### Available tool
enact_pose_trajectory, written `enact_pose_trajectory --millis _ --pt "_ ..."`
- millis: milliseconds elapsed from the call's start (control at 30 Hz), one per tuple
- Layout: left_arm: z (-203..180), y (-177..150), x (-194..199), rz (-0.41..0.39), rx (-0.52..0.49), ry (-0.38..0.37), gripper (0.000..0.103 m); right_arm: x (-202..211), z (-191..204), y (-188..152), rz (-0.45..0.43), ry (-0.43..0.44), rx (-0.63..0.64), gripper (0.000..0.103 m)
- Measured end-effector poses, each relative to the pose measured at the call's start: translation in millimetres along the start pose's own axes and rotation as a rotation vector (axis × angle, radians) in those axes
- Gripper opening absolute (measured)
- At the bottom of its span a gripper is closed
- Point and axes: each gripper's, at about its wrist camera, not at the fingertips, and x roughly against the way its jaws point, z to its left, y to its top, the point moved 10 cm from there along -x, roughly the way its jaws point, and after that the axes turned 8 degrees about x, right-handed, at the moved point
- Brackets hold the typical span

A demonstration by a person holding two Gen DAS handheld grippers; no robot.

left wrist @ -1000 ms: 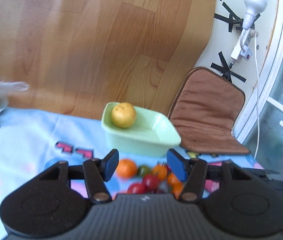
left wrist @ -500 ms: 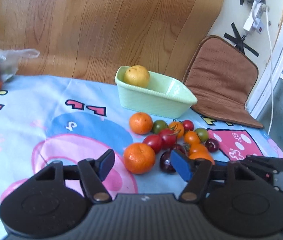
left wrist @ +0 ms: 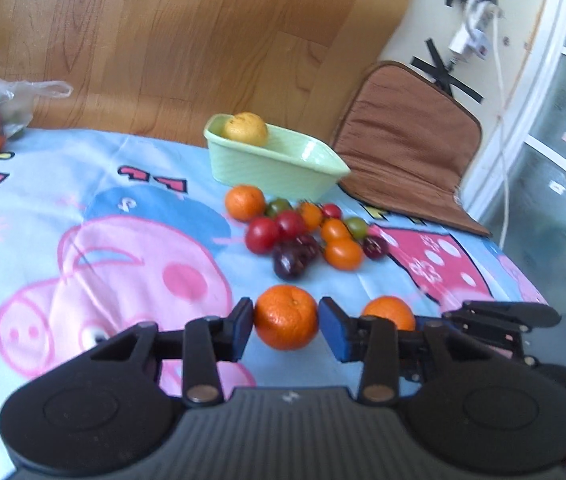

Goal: Organize fruits
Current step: 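Grasp a tangerine with the left tool while the right tool grasps another tangerine, then carry both tangerines into the green basket and open both tools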

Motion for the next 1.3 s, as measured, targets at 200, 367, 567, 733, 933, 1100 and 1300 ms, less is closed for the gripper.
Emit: enact_pose_trajectory --millis 200,367,567,733,933,1100,1300 --pt "-14.4 -25.1 6.0 0.015 -0.055 0.013 0.040 19.3 15.1 -12.6 -0.013 0.011 0.025 0.042" --pt "-21.4 -25.8 2.0 0.024 -0.095 0.027 0.043 19.5 13.2 -11.4 -0.022 -0.021 0.033 0.049" --pt "-35.0 6.9 -1.5 0.034 -0.101 -0.017 0.038 17.6 4.9 -3.3 -0.048 0.003 0.029 0.041" --pt "-46.3 88.5 -23.3 -0.054 -0.111 -0.009 0.038 13.5 -35.1 55.1 -0.165 -0.061 0.022 0.041" --pt "-28.3 157.9 -90.6 -0.068 -0.052 0.050 0.038 -34.0 -102.4 105.3 -0.193 -0.157 -0.020 0.041" --pt "-3.3 167.6 -144.3 -0.015 -0.035 0.121 0.038 -81.1 -136.7 103.1 -0.127 -0.184 -0.067 0.041" --pt "10.5 159.4 -171.6 0.020 -0.033 0.172 0.039 -103.1 -143.2 99.9 -0.099 -0.187 -0.052 0.043"
